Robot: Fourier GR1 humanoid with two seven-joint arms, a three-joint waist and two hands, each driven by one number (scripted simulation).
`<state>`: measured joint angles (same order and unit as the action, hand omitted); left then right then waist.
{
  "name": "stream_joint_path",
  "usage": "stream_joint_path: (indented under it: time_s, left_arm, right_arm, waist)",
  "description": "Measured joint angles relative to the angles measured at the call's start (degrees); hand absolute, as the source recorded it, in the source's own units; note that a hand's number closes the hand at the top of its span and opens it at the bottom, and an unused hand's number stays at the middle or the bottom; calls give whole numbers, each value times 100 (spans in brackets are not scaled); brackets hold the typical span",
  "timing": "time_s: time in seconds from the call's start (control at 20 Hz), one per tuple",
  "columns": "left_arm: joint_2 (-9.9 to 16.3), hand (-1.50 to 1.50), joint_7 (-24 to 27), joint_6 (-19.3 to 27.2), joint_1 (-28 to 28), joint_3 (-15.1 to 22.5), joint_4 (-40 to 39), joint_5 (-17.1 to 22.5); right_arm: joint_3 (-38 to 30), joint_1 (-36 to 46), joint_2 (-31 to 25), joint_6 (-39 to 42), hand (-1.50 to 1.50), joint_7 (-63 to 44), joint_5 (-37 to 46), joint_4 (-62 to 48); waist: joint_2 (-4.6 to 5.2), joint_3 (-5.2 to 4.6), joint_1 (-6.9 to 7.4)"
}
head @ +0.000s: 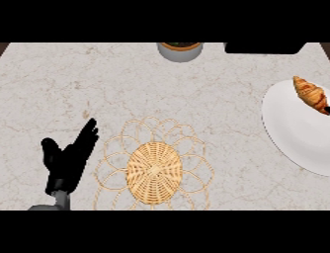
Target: Pick the croissant from the placemat and place it in the plate
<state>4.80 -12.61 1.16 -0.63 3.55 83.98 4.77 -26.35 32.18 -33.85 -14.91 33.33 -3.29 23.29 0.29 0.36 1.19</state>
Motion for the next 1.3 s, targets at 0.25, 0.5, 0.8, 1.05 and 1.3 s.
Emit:
stream_joint_path:
  time_s: [0.25, 0.5, 0.8, 1.05, 1.3]
  left_arm:
    - [-15, 0, 14, 33, -146, -22, 123, -9]
    - [-24, 0, 2, 52, -131, -73, 65, -23]
    - [-54, 0, 179, 68, -93, -115, -71, -96]
    - [-76, 0, 40, 90, -86, -97, 5, -132]
    - [-14, 0, -169, 24, 98, -228, -58, -62]
  right_arm:
    - [-188, -450, -262, 1206, -150, 257, -348, -101]
    - [-164, -1091, -492, 2228, -150, 627, -461, -48]
    - [-19, -1948, -639, 2777, -150, 871, -453, 405]
    - [79, -2740, -546, 2826, -150, 897, -472, 1137]
    - [99, -3474, -295, 2690, -150, 835, -513, 1939]
  waist:
    - [-30, -11, -71]
    - [-47, -10, -113]
    - [-68, -13, -147]
    - [-73, -19, -161]
    - [-61, -26, -159]
